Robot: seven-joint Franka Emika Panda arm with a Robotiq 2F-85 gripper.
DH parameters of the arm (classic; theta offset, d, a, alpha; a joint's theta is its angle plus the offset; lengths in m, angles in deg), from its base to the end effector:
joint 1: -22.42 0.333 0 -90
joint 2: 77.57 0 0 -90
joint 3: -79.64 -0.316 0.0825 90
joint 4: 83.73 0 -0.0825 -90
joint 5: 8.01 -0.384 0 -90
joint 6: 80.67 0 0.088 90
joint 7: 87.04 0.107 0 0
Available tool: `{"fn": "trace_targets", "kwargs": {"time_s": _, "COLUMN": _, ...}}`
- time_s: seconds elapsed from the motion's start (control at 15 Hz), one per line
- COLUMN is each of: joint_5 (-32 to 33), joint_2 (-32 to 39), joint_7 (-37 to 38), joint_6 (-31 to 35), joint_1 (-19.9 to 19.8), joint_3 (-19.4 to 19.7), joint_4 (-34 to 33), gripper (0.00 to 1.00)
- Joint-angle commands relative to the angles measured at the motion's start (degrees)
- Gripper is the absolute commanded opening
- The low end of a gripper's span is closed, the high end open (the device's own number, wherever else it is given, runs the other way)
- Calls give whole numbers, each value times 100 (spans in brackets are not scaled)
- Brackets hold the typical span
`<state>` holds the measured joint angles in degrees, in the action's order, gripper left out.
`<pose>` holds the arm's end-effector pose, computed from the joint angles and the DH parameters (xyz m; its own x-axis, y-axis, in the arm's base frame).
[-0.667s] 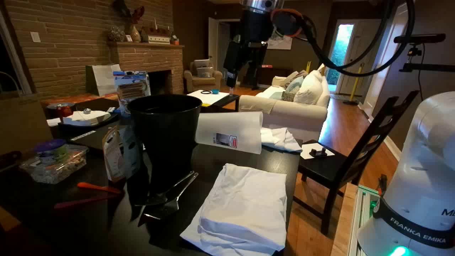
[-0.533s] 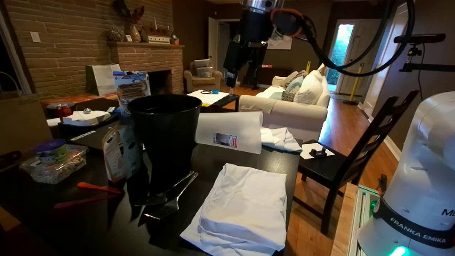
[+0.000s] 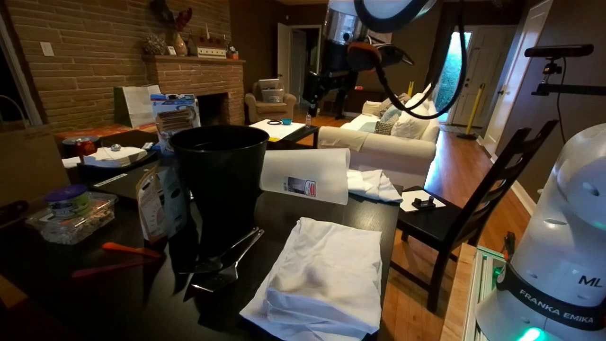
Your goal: Correctly position the white object
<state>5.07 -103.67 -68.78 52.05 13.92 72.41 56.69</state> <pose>0.4369 -0.0105 0.4954 0.9191 -0.1722 0.3545 -0.2398 -0.9582 0.1563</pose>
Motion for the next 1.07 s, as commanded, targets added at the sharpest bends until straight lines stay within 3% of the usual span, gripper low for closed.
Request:
{"fn": "trace_targets", "kwargs": {"time_s": 0.0, "joint_5": 718, "joint_2": 901, "joint_7": 648, "joint_6": 307, "joint_1": -725, "joint_3": 262, "joint_4": -544, "gripper": 100}}
{"fn": "trace_targets", "kwargs": {"time_s": 0.27, "joint_5": 850, "joint_2": 1842, "joint_7": 1071, "joint_6": -135, "joint_1": -1031, "joint_3": 782, "joint_4": -1223, "gripper": 100}}
{"fn": "trace_targets", "kwargs": {"time_s": 0.6, "joint_5": -364, "joint_2": 2640, "joint_7": 184, "joint_6": -672, "joint_1": -806, "joint_3": 1553, "joint_4": -1795, "gripper": 100}}
{"fn": "trace_targets", "kwargs": {"time_s": 0.67, "joint_5": -664, "joint_2": 2783, "joint_7": -8, "joint_6": -624, "joint_1": -802, "joint_3": 1645, "joint_4": -1839, "gripper": 100}}
{"fn": "trace_targets", "kwargs": {"time_s": 0.8, "joint_5": -1136, "joint_2": 2943, "joint_7": 105, "joint_6": 111, "joint_1": -765, "joint_3": 1741, "joint_4": -1706, "gripper": 100}}
{"fn": "trace_targets", "kwargs": {"time_s": 0.87, "joint_5": -774, "joint_2": 2732, "joint_7": 133, "joint_6": -196, "joint_1": -728, "joint_3": 1773, "joint_4": -1627, "gripper": 100}}
{"fn": "trace_targets", "kwargs": {"time_s": 1.0, "joint_5": -805, "joint_2": 2824, "joint_7": 128, "joint_6": -127, "joint_1": -695, "joint_3": 1832, "joint_4": -1626, "gripper": 100}}
